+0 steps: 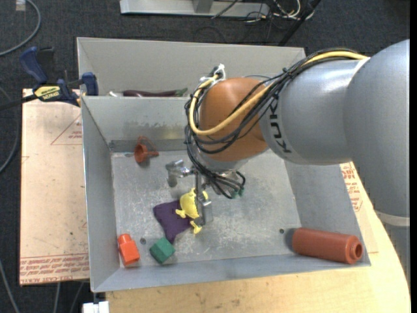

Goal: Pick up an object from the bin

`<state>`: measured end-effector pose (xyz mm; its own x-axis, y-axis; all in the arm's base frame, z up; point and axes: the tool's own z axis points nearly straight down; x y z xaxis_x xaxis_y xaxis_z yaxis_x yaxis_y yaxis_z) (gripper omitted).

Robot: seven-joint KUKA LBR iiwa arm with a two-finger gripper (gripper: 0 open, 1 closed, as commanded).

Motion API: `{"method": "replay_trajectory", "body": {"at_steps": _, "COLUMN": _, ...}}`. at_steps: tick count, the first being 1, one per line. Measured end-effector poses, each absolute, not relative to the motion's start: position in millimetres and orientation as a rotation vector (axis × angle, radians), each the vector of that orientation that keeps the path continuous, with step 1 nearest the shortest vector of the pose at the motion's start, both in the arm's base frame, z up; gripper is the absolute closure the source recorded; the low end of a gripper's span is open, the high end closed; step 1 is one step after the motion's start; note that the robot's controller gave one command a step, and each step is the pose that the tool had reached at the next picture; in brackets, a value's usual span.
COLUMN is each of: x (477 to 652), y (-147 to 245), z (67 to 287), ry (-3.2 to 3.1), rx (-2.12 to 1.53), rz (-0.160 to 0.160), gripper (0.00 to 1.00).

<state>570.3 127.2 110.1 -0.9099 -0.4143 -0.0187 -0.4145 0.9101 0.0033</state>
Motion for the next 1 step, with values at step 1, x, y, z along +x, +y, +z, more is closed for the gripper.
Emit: {"method": "replay_trajectory", "body": {"at_steps": 1, "x": 551.1, "y": 126.5, "z": 73.3, "ry": 2.913, "rx": -1.154, "rz": 0.012, "gripper": 1.00}}
